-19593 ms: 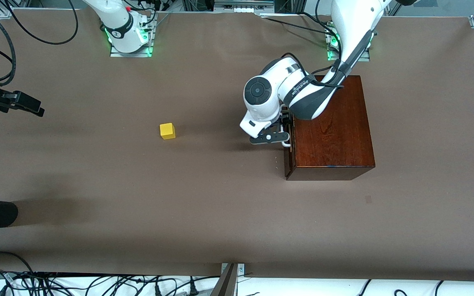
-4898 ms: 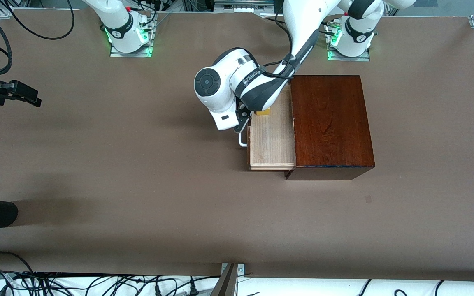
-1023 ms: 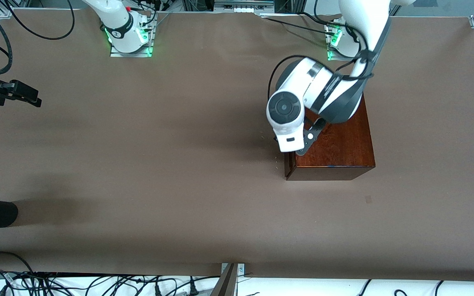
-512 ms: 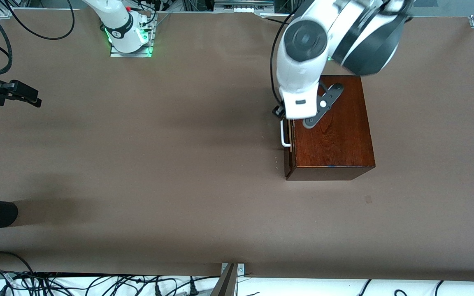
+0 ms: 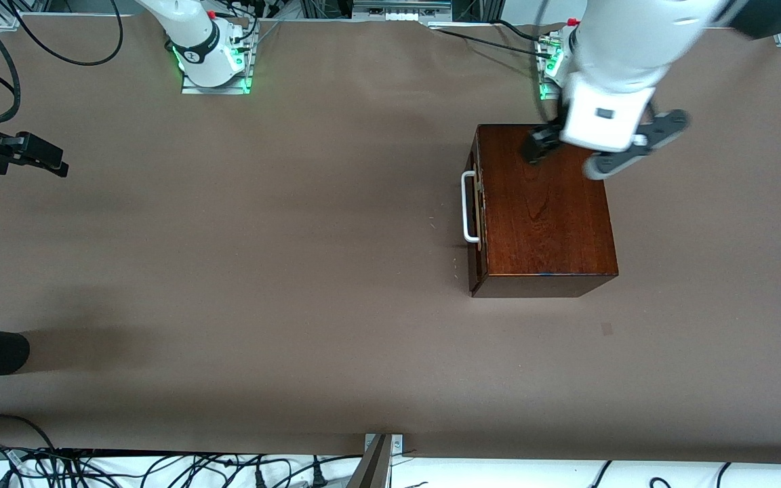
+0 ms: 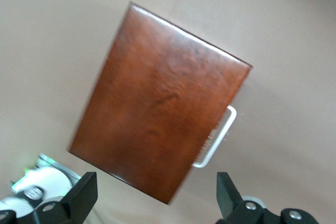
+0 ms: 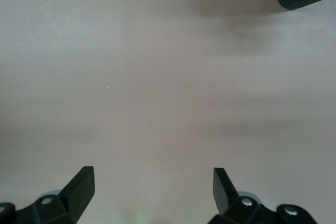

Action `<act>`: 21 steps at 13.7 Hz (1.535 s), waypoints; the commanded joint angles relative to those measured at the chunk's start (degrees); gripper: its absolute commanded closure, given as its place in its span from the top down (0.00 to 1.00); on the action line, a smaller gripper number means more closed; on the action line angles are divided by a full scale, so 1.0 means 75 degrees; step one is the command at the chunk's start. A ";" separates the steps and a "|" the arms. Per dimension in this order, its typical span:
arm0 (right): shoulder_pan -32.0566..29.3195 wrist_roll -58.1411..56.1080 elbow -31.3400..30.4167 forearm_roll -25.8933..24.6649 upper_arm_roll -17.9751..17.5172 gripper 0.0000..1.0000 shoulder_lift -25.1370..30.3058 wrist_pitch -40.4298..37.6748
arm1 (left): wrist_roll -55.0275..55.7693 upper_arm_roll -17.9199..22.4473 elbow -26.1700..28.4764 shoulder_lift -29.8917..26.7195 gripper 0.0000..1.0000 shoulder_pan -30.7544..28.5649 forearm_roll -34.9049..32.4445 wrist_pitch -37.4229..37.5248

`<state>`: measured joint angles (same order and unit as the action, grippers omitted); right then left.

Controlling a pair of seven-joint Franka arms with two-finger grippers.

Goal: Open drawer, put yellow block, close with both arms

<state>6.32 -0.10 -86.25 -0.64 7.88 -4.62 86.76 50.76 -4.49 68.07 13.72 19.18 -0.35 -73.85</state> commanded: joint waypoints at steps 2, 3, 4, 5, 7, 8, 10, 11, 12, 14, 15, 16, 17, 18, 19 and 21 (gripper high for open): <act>-0.0081 -0.0010 0.0027 0.0015 -0.0078 1.00 0.0065 0.0080 | -0.2763 -0.0081 0.0673 -0.0633 1.00 -0.1149 0.0140 0.0038; -0.0081 -0.0010 0.0027 0.0003 -0.0078 1.00 0.0065 0.0150 | -0.3444 -0.0023 0.0837 -0.0750 1.00 -0.1337 0.0152 -0.0090; -0.0081 -0.0010 0.0027 0.0003 -0.0078 1.00 0.0076 0.0151 | -0.3950 0.0048 0.1441 -0.1099 1.00 -0.1397 0.0140 -0.0497; -0.0081 -0.0010 0.0027 0.0014 -0.0078 1.00 0.0076 0.0151 | -0.4303 0.0234 0.1981 -0.1381 1.00 -0.1432 0.0140 -0.0884; -0.0081 -0.0010 0.0027 0.0015 -0.0078 1.00 0.0088 0.0151 | -0.5181 0.0738 0.2698 -0.1687 1.00 -0.1433 0.0140 -0.1622; -0.0081 -0.0010 0.0027 0.0026 -0.0078 1.00 0.0077 0.0151 | -0.5534 0.0879 0.3084 -0.1863 1.00 -0.1433 0.0140 -0.1939; -0.0081 -0.0010 0.0027 0.0026 -0.0078 1.00 0.0076 0.0151 | -0.5631 0.1032 0.3113 -0.1853 1.00 -0.1433 0.0140 -0.2002; -0.0081 -0.0010 0.0027 0.0026 -0.0078 1.00 0.0076 0.0151 | -0.5642 0.1033 0.3065 -0.1830 1.00 -0.1444 0.0140 -0.2024; -0.0081 -0.0010 0.0027 0.0026 -0.0078 1.00 0.0076 0.0151 | -0.5631 0.1021 0.3065 -0.1841 1.00 -0.1433 0.0129 -0.2025; -0.0081 -0.0010 0.0027 0.0026 -0.0078 1.00 0.0076 0.0151 | -0.5608 0.1021 0.3065 -0.1795 1.00 -0.1433 0.0152 -0.2024; -0.0081 -0.0010 0.0027 0.0015 -0.0078 1.00 0.0065 0.0151 | -0.5596 0.1032 0.3065 -0.1736 1.00 -0.1444 0.0152 -0.2013; -0.0081 -0.0010 0.0027 0.0026 -0.0078 1.00 0.0065 0.0151 | -0.5631 0.1067 0.3065 -0.1736 1.00 -0.1514 0.0140 -0.2048; -0.0081 -0.0010 0.0027 0.0026 -0.0078 1.00 0.0065 0.0151 | -0.5642 0.1056 0.3007 -0.1701 1.00 -0.1654 0.0152 -0.2060; -0.0081 -0.0010 0.0027 0.0026 -0.0078 1.00 0.0076 0.0151 | -0.5654 0.1056 0.2995 -0.1666 1.00 -0.1713 0.0152 -0.2025; -0.0081 -0.0010 0.0027 0.0026 -0.0078 1.00 0.0065 0.0151 | -0.5654 0.1068 0.2960 -0.1665 1.00 -0.1760 0.0140 -0.2013; -0.0081 -0.0010 0.0027 0.0038 -0.0078 1.00 0.0065 0.0139 | -0.5631 0.1068 0.2563 -0.1502 1.00 -0.1773 0.0117 -0.2036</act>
<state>6.32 -0.10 -86.22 -0.64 7.87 -4.62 87.83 9.71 3.64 89.68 1.76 6.42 -0.17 -88.88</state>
